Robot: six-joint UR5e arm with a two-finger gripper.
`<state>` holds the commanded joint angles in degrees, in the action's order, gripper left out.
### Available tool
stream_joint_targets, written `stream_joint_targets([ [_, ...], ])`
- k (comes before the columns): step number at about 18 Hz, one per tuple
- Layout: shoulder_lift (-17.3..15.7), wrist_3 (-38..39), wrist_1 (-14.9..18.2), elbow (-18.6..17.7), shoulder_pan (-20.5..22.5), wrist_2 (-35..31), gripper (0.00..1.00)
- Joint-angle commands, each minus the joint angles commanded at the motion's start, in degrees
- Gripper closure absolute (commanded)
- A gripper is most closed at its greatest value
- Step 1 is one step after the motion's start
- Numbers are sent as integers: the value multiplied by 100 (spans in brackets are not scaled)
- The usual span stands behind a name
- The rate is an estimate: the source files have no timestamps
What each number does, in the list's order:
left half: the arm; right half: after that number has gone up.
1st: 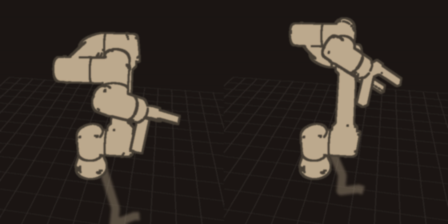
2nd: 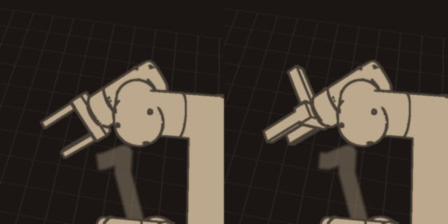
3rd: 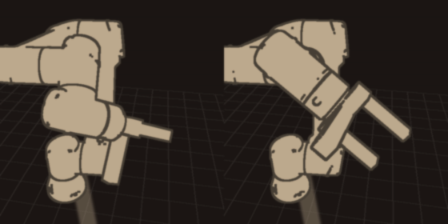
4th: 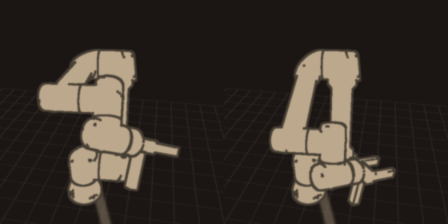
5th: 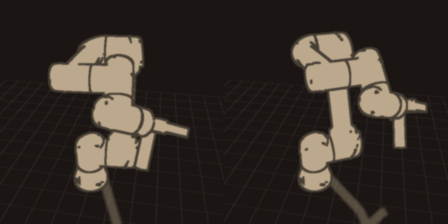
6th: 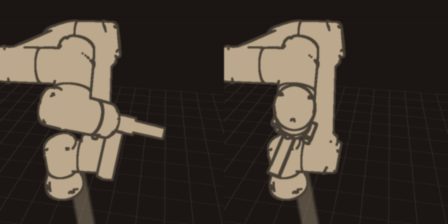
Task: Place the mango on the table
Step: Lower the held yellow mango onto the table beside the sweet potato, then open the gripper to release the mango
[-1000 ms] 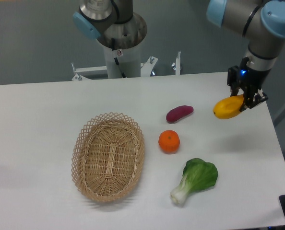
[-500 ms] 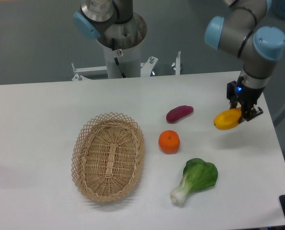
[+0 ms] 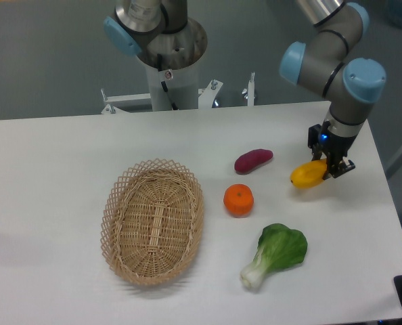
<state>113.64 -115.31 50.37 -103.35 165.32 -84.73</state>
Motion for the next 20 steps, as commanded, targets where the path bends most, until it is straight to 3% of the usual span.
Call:
stream_joint_targets([
  [8,26,26,-185,-133,9,0,60],
  [10,18,26,-185,-133,9,0,50],
  [11,18,26,-194,-133,9,0,37],
  [12,18,9,-194,-115,9,0,16],
  [13,9,26,-194,-98,9,9,4],
  [14,9,35,-194,-97,9,9,0],
  [20,-53,44,-185,-27,9,26,0],
])
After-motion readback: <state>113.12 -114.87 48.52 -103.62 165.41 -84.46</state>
